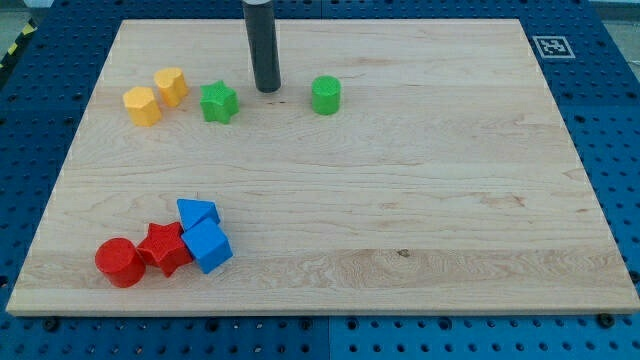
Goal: Push the green star closer to the green circle
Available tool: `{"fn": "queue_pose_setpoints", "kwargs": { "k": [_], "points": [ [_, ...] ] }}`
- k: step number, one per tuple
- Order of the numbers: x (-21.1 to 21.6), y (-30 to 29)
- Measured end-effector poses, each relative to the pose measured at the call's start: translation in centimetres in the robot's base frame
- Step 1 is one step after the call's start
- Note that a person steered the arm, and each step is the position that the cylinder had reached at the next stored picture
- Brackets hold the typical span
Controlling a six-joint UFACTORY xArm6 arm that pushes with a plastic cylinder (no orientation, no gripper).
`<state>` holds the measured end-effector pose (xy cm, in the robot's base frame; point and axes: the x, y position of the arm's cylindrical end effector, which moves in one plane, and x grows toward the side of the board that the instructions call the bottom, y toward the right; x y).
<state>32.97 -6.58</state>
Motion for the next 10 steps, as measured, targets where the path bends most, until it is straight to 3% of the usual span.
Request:
{"fn": "queue_pose_setpoints", "kwargs": {
  "k": [3, 5, 7, 10],
  "points": [
    [4.2, 3.1],
    [8.4, -1.1],
    [7.1, -9.3],
    [3.4, -10.3]
  ]
}}
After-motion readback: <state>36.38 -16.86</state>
